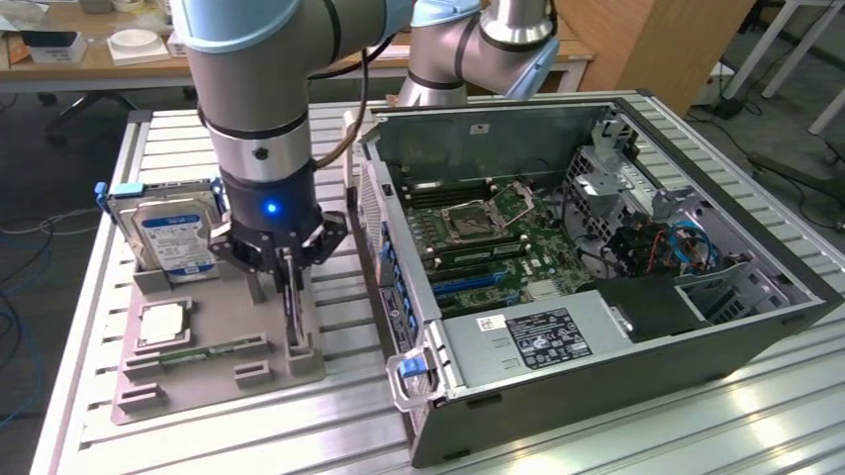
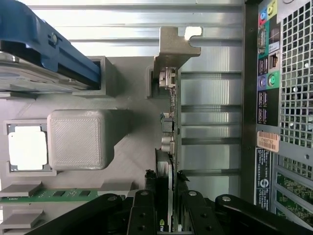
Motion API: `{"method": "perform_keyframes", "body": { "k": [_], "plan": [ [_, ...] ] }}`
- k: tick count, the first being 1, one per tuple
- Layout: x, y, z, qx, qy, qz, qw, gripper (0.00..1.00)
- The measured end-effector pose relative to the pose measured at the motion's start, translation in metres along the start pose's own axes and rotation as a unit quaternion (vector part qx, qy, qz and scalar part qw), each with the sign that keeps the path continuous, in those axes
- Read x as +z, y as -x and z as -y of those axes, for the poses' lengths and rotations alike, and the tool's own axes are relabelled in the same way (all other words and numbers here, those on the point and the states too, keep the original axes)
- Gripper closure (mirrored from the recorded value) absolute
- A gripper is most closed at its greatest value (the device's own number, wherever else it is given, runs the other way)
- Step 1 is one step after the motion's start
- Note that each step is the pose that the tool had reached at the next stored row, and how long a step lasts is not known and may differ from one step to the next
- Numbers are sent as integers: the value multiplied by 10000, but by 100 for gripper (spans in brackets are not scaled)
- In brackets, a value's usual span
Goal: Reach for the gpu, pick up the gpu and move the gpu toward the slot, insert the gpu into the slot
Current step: 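Pick up the gpu and move the gpu toward the slot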
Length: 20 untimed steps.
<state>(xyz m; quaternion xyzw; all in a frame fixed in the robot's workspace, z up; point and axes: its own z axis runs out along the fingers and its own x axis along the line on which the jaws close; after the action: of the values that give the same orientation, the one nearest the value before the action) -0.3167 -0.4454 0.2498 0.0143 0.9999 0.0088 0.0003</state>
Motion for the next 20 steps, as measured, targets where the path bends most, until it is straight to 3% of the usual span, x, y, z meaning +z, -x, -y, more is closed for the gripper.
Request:
{"method": "perform_keyframes", "body": {
  "k": [20],
  "plan": [
    [-216, 0, -4, 0, 0, 0, 10000, 74]
  ]
}}
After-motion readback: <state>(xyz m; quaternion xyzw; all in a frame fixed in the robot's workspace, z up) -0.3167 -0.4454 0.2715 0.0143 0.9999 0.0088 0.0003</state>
